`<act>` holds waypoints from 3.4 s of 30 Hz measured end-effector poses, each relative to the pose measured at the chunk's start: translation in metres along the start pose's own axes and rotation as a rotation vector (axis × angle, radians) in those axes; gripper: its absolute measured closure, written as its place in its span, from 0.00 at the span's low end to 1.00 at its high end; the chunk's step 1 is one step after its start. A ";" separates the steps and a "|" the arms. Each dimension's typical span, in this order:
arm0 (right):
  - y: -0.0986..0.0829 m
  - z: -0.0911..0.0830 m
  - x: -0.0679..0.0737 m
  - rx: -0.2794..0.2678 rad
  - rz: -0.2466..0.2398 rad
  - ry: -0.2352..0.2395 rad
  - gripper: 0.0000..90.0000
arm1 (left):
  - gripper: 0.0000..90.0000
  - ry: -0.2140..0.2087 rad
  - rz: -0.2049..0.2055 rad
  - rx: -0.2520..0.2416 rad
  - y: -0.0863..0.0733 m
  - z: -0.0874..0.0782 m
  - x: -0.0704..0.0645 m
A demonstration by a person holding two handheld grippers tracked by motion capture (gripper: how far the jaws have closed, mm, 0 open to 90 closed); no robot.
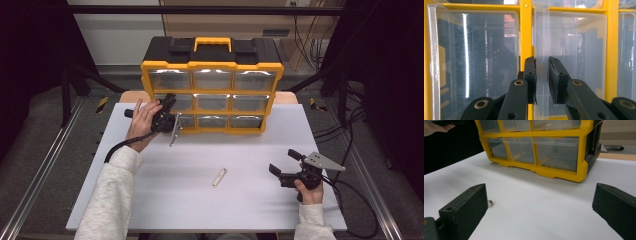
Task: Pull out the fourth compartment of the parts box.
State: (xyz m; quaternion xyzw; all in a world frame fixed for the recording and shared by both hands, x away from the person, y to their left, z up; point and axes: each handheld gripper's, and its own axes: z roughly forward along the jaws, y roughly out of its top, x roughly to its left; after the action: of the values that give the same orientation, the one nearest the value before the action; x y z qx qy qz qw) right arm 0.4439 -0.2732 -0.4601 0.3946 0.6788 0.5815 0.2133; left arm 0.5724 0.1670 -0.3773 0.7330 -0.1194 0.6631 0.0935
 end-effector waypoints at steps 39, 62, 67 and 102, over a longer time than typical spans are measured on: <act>0.000 0.000 0.000 0.002 0.000 0.003 0.00 | 0.86 -0.004 -0.001 0.007 0.004 -0.011 -0.001; 0.000 0.001 0.000 0.004 -0.002 0.000 0.00 | 0.86 0.009 -0.013 0.010 0.008 -0.024 -0.005; 0.000 0.001 0.001 0.008 0.001 0.003 0.00 | 0.86 0.011 -0.013 0.012 0.009 -0.026 -0.005; 0.000 0.001 0.001 0.011 0.001 0.002 0.00 | 0.86 0.022 -0.007 0.004 0.013 -0.043 -0.010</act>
State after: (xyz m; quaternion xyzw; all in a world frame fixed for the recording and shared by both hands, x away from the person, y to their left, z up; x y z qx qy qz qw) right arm 0.4440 -0.2719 -0.4602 0.3952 0.6820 0.5783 0.2102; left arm 0.5271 0.1675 -0.3828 0.7265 -0.1142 0.6709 0.0956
